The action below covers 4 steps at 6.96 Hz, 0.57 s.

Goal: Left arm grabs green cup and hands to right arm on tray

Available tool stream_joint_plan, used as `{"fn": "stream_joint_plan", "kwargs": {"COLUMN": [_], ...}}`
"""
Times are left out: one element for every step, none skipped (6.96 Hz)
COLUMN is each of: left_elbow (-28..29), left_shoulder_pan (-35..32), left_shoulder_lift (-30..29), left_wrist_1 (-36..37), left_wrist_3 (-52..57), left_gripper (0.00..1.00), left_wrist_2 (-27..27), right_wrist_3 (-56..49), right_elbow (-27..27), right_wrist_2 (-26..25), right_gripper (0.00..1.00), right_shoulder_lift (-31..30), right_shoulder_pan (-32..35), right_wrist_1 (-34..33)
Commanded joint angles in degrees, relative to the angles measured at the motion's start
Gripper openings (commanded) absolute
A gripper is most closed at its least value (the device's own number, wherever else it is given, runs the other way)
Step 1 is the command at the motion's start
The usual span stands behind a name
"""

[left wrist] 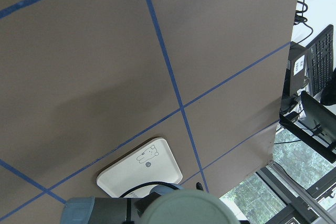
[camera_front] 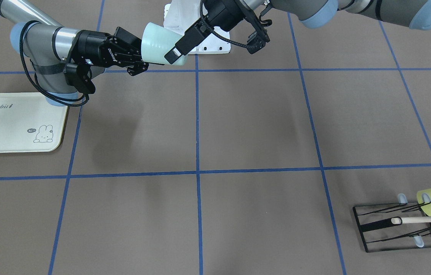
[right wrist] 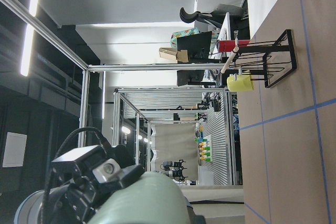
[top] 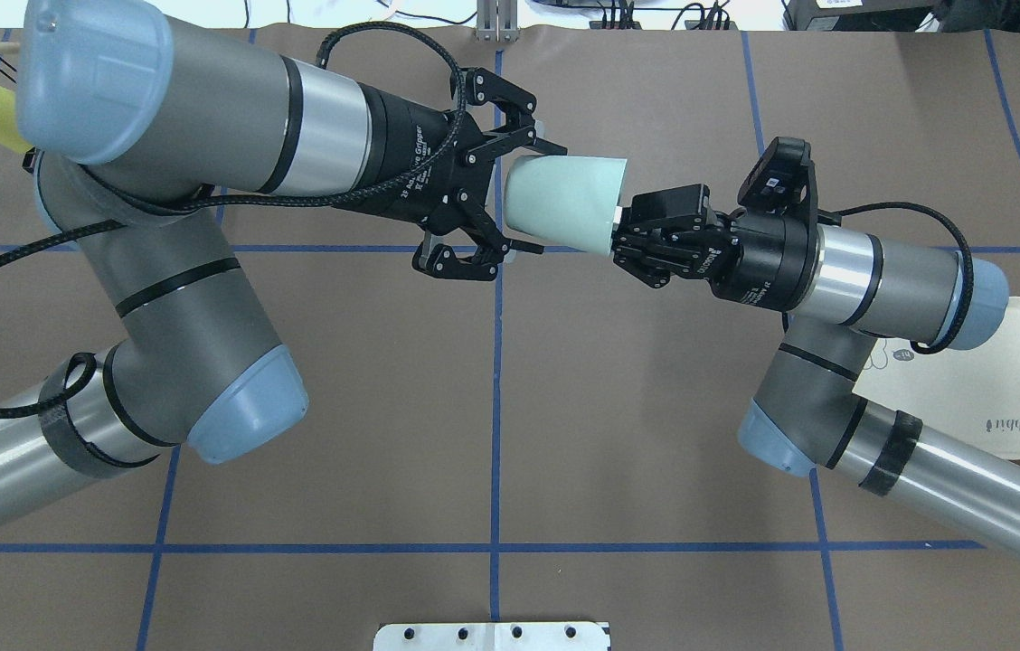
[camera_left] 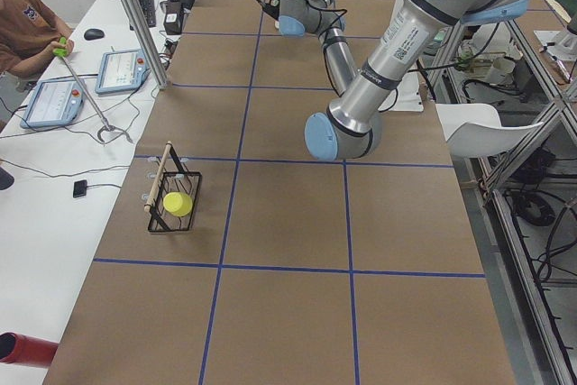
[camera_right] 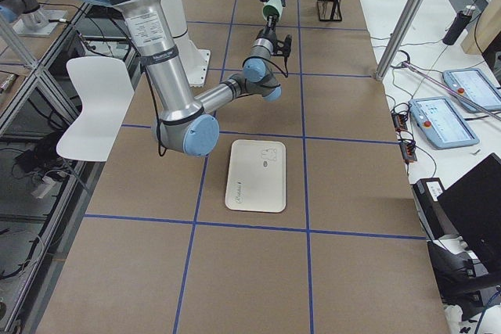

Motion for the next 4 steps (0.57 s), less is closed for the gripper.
{"fn": "stream_joint_plan", "kwargs": {"left_elbow": [1.01,1.01,1.01,0.92], "left_shoulder_pan": [-0.01,-0.01,-0.01,-0.10], "left_shoulder_lift": [0.21,0.21,0.21,0.21], "left_wrist_1": [-1.82,-1.82,-1.90,-1.90], "left_wrist_3": [0.50,0.59,0.59,0.59], "left_gripper": [1.00,1.00,1.00,1.00], "left_wrist_2": [0.03,0.03,0.03,0.03], "right_wrist_3": [0.00,0.00,-0.18,-0.62], "right_elbow": [-0.05,-0.05,-0.22,-0.75], "right_wrist_2": [-0.33,-0.33,-0.33,-0.15], "right_gripper": [0.00,0.00,0.00,0.00], "right_shoulder_lift": [-0.09,-0.44,-0.79,-1.84], "right_shoulder_pan": [-0.06,-0.14,-0.06,-0.06], "right_wrist_1": [0.01,0.01,-0.07,-0.16]}}
